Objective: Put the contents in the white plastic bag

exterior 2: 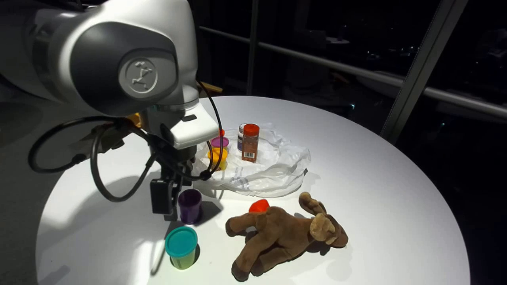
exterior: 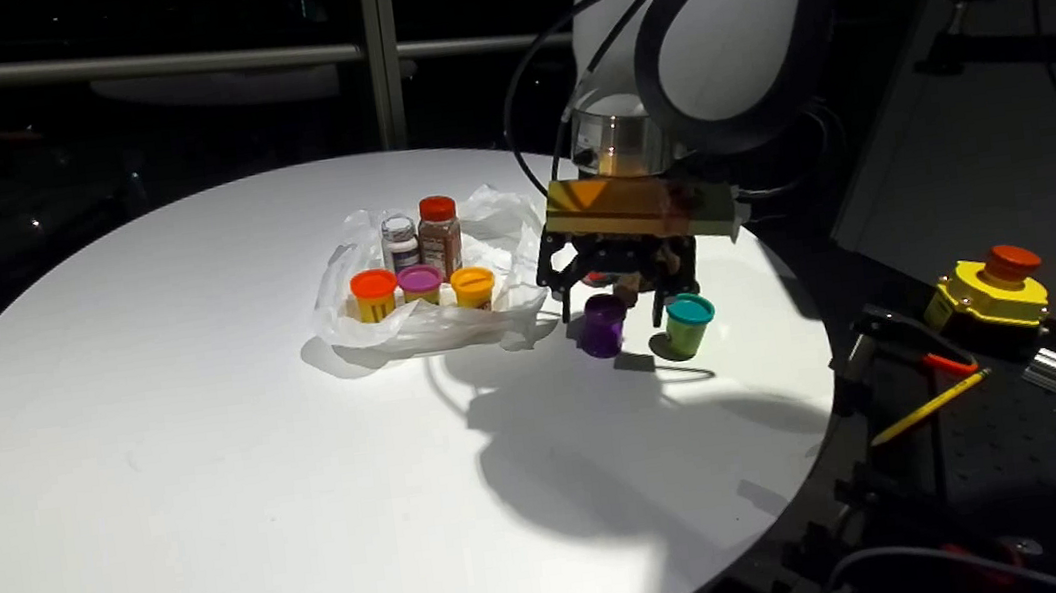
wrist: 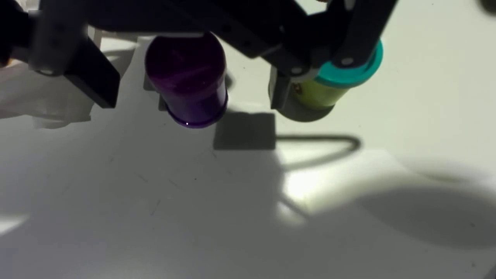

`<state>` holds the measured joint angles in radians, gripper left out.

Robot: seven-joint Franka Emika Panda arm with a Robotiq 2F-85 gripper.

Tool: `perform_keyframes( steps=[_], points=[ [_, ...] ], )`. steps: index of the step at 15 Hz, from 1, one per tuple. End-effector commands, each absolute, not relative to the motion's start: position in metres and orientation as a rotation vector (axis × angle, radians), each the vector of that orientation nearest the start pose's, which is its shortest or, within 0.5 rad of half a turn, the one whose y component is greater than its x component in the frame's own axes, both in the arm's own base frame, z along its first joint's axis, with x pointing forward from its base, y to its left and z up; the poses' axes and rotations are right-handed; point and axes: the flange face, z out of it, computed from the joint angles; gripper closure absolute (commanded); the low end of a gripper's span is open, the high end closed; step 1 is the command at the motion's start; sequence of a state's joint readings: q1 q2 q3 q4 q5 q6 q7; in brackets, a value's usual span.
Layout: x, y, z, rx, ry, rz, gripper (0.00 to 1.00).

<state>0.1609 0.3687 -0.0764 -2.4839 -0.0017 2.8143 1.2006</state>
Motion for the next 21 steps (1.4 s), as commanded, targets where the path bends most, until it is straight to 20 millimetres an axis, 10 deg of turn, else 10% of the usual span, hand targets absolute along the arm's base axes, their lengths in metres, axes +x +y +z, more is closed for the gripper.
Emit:
perform_keyframes(
  steps=[1,10,15,21],
  points=[
    [0.470,0.036,0.151,-2.682,1.708,-0.038,0.00],
    [0.475,0.029,0.156,-2.665,1.780,-0.092,0.73],
    [0.469,0.044,0.175,-2.642,1.726,-0.141,0.73],
    [0.505,0.068,0.256,-2.568,1.701,-0.598,0.73]
  ],
)
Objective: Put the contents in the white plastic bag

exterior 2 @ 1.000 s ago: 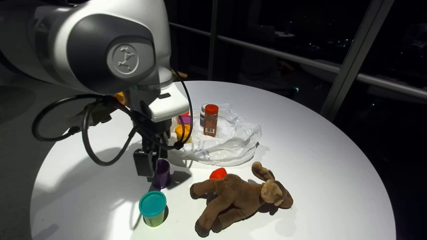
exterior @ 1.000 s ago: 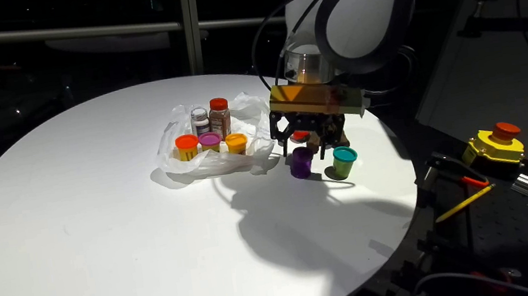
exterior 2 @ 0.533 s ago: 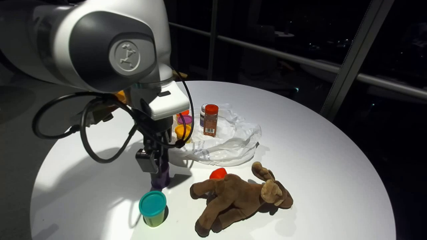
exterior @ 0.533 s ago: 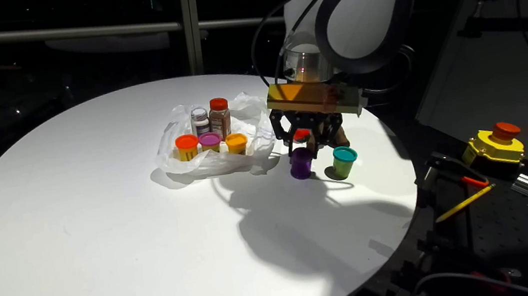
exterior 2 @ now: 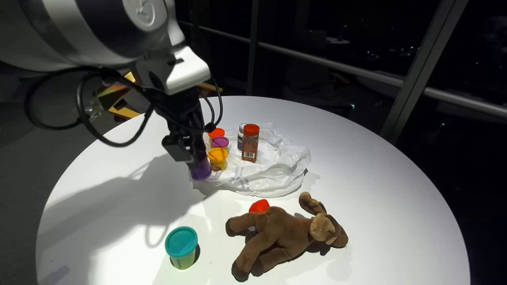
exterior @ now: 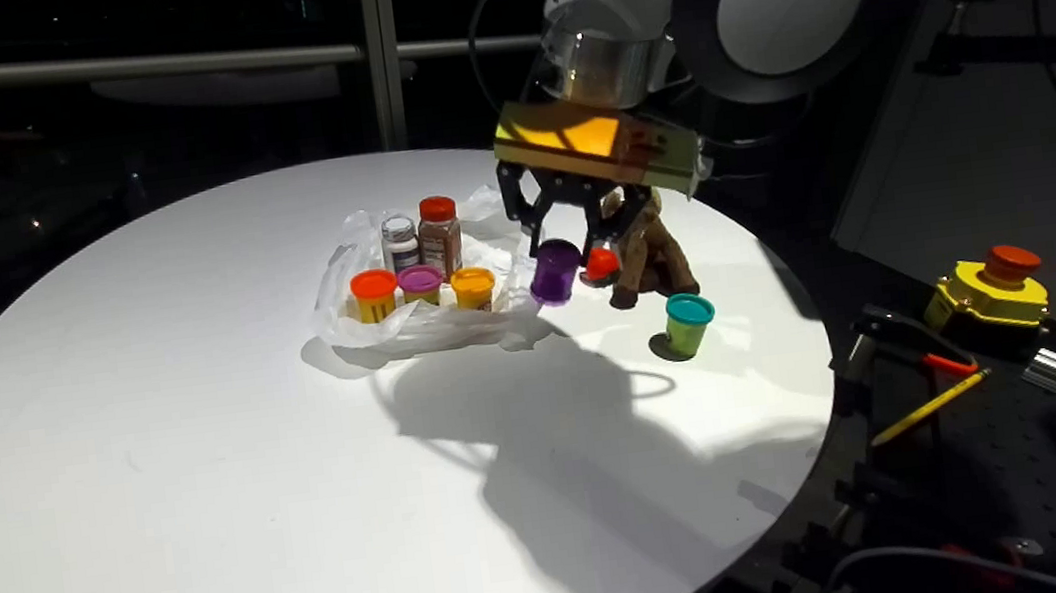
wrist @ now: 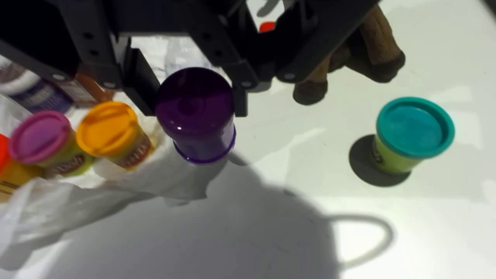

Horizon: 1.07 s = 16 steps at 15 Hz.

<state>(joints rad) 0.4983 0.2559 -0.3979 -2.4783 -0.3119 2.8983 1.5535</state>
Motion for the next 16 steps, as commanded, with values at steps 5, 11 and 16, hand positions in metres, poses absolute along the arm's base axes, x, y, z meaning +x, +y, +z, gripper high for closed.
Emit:
perform_keyframes(
  steps=[5,11,16],
  points=[
    [0.545,0.083,0.269,-2.540,1.745,-0.857,0.73],
    [0.566,0.076,0.225,-2.594,1.866,-0.780,0.72],
    [0.584,0.057,0.193,-2.569,1.904,-0.741,0.74]
  ],
)
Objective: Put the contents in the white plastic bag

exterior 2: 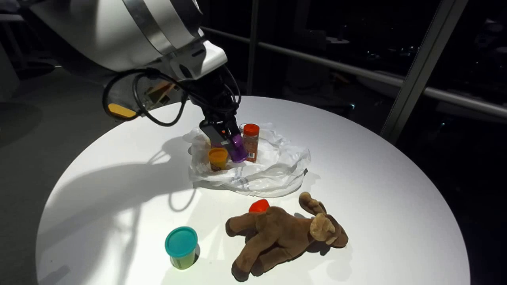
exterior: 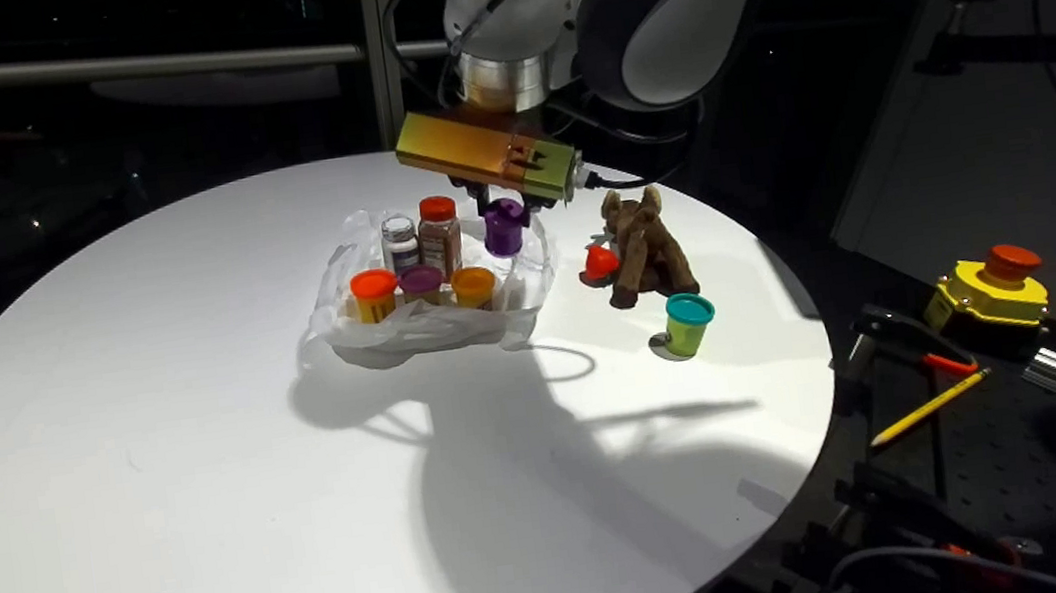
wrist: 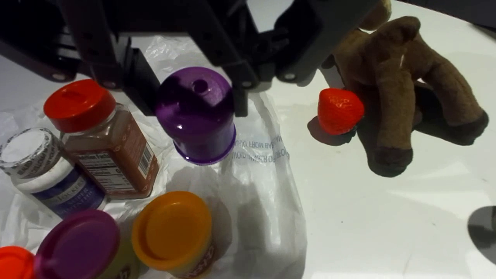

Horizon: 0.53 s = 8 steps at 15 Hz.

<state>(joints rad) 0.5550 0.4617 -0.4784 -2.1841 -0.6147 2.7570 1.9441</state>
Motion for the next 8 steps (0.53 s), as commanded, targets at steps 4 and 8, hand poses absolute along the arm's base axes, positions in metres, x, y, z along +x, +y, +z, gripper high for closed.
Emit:
perform_keyframes(
  steps=[4,8],
  points=[
    [0.596,0.039,0.171,-2.507,1.928,-0.692,0.74],
    [0.597,0.030,0.150,-2.404,1.932,-0.590,0.74]
  ],
)
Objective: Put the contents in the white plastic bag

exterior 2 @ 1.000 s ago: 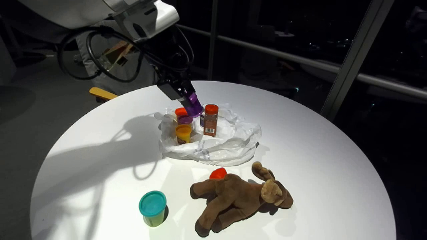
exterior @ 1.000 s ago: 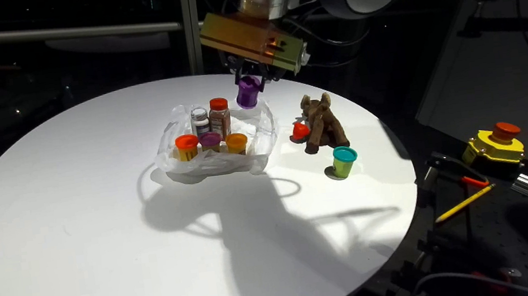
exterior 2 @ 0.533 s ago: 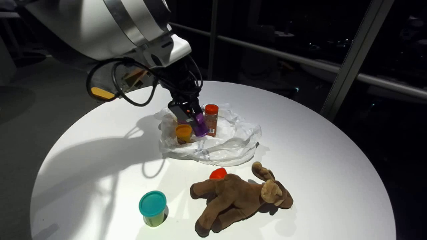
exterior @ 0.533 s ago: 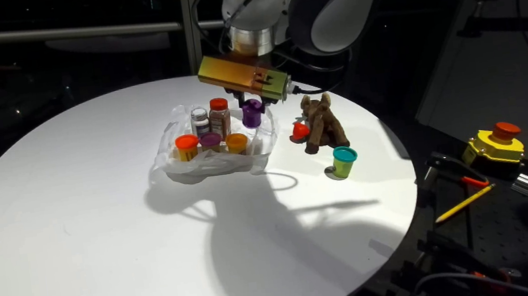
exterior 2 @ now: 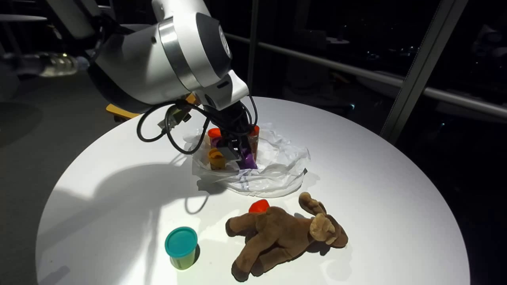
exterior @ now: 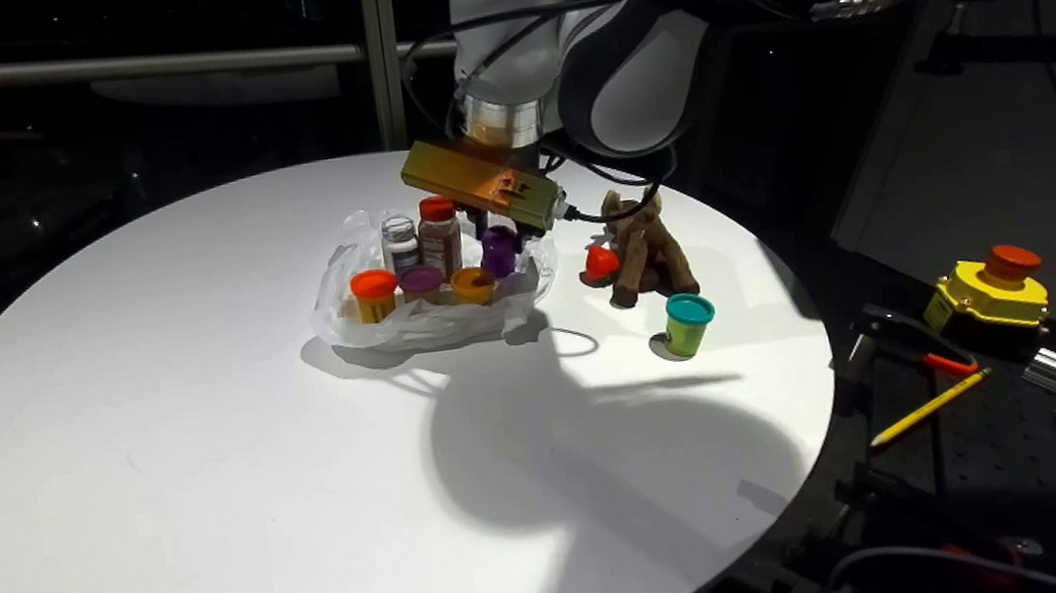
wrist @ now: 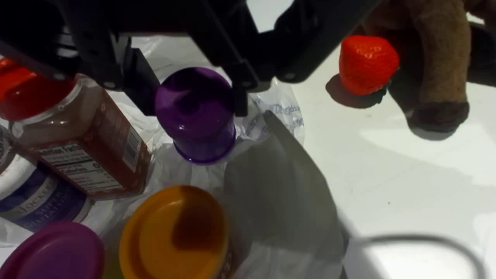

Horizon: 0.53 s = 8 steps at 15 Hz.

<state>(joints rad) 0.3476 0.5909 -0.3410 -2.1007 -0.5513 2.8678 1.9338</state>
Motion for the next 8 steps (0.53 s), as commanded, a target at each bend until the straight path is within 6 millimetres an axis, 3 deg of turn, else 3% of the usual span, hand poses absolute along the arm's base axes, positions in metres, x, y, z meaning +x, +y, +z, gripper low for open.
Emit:
perform_keyframes(
  steps=[1,2,3,4,5,8],
  points=[
    [0.596,0.028,0.144,-2.384,1.935,-0.566,0.74],
    [0.595,0.027,0.142,-2.369,1.939,-0.546,0.74],
    [0.595,0.025,0.145,-2.354,1.933,-0.534,0.62],
    [0.591,0.024,0.150,-2.356,1.935,-0.506,0.24],
    [0.589,0.022,0.154,-2.356,1.961,-0.516,0.23],
    [0.570,0.023,0.176,-2.329,2.003,-0.592,0.02]
  ],
)
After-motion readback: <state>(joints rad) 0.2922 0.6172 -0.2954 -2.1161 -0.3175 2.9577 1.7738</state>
